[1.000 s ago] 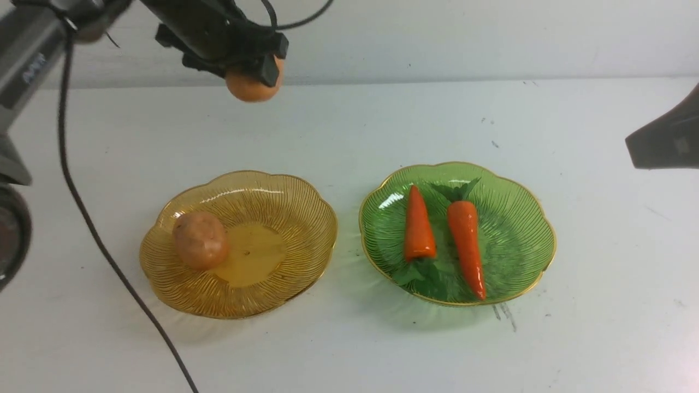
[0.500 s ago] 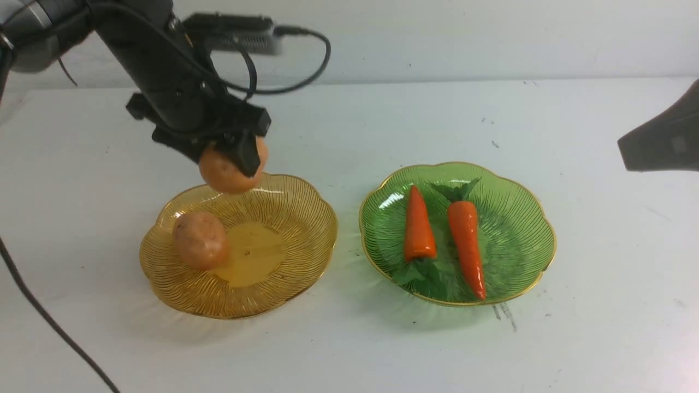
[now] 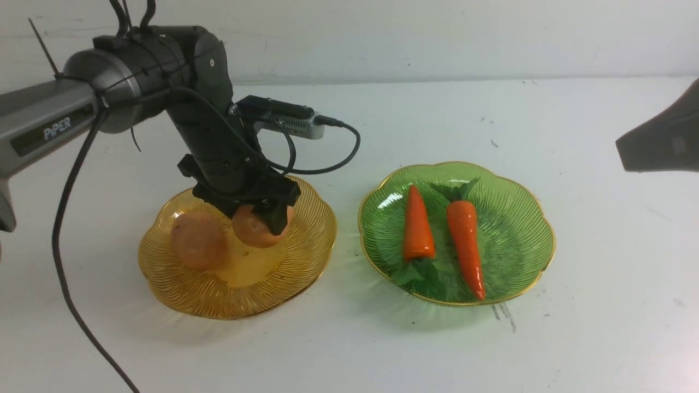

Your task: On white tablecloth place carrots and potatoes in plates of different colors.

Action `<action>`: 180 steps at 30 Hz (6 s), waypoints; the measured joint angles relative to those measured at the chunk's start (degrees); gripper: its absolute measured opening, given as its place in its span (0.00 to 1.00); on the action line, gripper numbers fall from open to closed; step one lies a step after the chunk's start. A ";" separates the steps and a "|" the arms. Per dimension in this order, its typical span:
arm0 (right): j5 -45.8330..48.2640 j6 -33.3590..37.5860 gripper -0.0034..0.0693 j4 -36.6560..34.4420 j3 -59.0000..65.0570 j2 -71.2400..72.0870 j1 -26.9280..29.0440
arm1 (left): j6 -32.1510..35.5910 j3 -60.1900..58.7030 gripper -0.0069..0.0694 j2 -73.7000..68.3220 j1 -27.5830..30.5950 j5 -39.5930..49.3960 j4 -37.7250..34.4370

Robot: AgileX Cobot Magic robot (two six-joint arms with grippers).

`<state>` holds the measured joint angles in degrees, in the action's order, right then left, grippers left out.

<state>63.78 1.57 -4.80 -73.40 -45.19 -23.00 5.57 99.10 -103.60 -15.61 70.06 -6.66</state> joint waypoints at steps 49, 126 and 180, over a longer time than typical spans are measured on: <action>-54.71 -8.33 0.03 4.80 39.98 31.46 0.10 | -2.62 -61.43 0.09 79.46 0.00 -32.73 -0.65; -48.84 -4.42 0.03 10.99 60.30 38.92 14.95 | -2.38 -100.68 0.09 104.30 13.28 -48.18 9.76; -40.56 -5.72 0.03 9.71 74.80 45.70 22.69 | -2.38 -100.68 0.09 104.40 13.24 -48.09 9.93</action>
<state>23.22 -4.15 4.91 1.40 0.51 -0.31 3.18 -1.58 0.80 -2.37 21.97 3.27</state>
